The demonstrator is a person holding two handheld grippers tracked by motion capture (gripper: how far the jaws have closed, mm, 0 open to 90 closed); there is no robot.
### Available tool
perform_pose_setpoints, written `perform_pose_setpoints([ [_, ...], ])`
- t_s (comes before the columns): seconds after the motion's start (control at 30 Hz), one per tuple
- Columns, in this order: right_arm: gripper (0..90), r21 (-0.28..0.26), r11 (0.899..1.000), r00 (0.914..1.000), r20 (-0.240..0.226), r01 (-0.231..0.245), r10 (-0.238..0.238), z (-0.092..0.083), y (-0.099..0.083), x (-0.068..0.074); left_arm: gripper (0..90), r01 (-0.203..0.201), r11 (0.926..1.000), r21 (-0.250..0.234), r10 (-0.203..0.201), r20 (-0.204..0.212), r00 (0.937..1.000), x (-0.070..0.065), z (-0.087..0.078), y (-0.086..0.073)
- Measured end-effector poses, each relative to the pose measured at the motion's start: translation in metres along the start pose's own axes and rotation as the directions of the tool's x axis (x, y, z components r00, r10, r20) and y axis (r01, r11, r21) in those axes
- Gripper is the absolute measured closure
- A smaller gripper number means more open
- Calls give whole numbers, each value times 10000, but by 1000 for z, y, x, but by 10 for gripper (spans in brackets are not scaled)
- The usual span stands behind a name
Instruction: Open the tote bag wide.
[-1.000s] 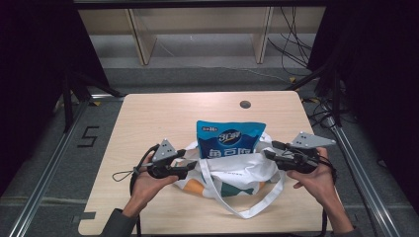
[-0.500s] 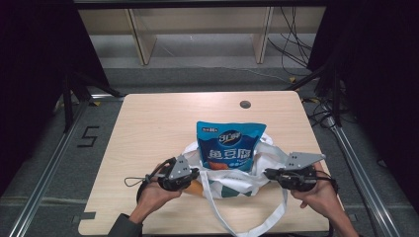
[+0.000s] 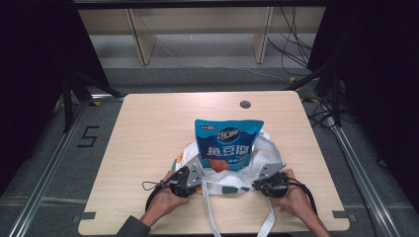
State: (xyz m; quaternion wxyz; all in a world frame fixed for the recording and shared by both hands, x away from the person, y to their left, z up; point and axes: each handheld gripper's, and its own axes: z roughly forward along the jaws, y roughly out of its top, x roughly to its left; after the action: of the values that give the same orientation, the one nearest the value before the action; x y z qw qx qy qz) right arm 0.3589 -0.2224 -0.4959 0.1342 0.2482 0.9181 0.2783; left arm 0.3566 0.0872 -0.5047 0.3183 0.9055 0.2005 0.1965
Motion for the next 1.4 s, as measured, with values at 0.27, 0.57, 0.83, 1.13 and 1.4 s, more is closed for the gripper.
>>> perform_pose_setpoints([
  [0.27,804,-157,9984,9980,-338,-548,542,0,1,-7,776,283,9996,-31,-283,66,9996,11,-3,0],
  [0.57,544,-3408,9320,9906,137,-1233,1361,-89,16,-39,431,1887,9693,-1574,-1839,449,9819,44,-65,8],
  [0.83,525,-3594,9205,9633,1534,-1534,2204,-79,29,-78,405,1569,9723,-1732,-1796,-1242,9759,79,-65,24],
  [1.13,817,-2933,9461,9662,1707,-1376,1934,-39,30,-115,778,1895,9550,-2280,-2230,-1315,9659,103,-25,33],
  [1.4,876,-2779,9563,9330,3120,-911,1795,-20,47,-122,844,2888,9336,-2119,-3237,-1534,9336,147,22,30],
])
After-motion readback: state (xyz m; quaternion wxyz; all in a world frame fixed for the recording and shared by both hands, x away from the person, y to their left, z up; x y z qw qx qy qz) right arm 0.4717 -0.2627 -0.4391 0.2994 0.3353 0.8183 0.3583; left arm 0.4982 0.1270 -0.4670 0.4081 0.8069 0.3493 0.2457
